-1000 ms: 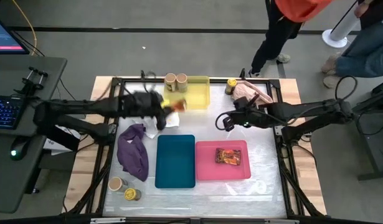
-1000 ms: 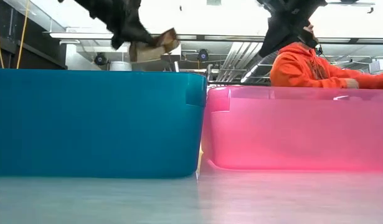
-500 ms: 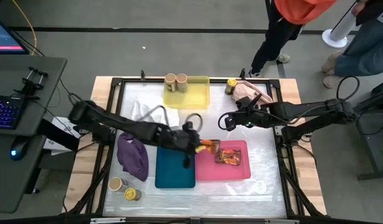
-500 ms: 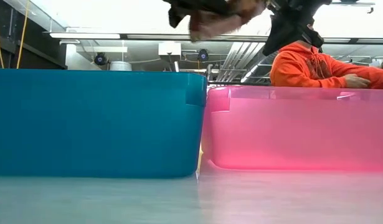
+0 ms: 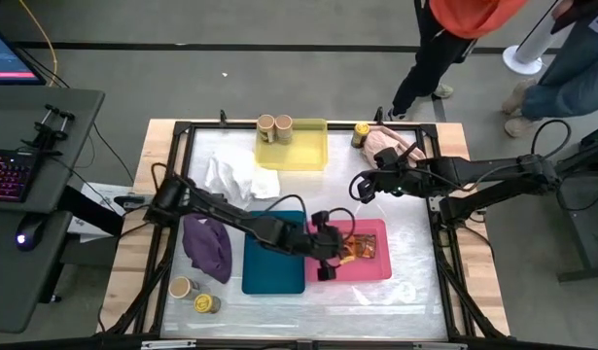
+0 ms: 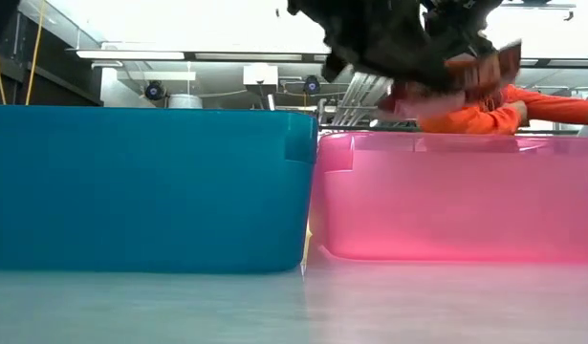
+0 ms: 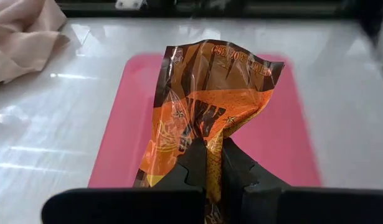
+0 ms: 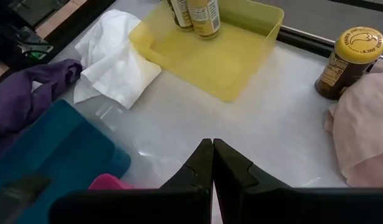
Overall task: Sort spices by type
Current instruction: Put the orange seasoning bag into the pink bin, then put the bottom yellow seasoning bottle into the blue bin
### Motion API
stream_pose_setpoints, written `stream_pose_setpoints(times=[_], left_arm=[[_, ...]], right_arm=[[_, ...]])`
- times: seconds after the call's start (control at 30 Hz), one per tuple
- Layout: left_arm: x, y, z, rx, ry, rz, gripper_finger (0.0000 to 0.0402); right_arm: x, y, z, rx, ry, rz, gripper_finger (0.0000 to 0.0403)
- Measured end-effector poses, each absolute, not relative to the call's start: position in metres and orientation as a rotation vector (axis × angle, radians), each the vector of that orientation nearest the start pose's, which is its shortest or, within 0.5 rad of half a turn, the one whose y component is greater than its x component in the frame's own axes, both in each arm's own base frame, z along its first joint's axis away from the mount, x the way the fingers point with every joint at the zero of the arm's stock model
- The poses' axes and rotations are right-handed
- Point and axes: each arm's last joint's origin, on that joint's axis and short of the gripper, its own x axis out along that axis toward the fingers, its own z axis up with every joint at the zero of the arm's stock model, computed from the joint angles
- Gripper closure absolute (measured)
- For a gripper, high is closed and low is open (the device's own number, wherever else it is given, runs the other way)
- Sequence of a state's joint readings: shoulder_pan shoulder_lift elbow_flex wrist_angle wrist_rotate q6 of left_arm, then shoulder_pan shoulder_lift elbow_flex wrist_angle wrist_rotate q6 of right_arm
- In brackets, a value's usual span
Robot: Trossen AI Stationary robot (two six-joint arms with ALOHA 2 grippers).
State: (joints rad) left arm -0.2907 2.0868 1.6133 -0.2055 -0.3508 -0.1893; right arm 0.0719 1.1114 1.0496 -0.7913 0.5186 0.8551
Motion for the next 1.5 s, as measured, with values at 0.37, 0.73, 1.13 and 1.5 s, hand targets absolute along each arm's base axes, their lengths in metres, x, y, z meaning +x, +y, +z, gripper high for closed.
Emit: stream_pose_setpoints(times=[0.37, 0.73, 1.13, 1.5], left_arm=[[0.469, -0.119, 0.17, 0.147, 0.693, 0.111, 0.0401], [0.476, -0.091, 0.151, 0.08, 0.753, 0.19, 0.0344], [0.473, -0.09, 0.156, 0.047, 0.78, 0.122, 0.0259], [0.422, -0.056, 0.238, 0.128, 0.843, 0.239, 0.0264]], right_arm=[[0.213, 0.0, 0.315, 0.583, 0.547, -0.774, 0.0402], [0.212, 0.0, 0.314, 0.608, 0.541, -0.786, 0.0402], [0.212, 0.0, 0.314, 0.603, 0.548, -0.788, 0.0402], [0.211, 0.006, 0.312, 0.635, 0.628, -0.694, 0.0402]])
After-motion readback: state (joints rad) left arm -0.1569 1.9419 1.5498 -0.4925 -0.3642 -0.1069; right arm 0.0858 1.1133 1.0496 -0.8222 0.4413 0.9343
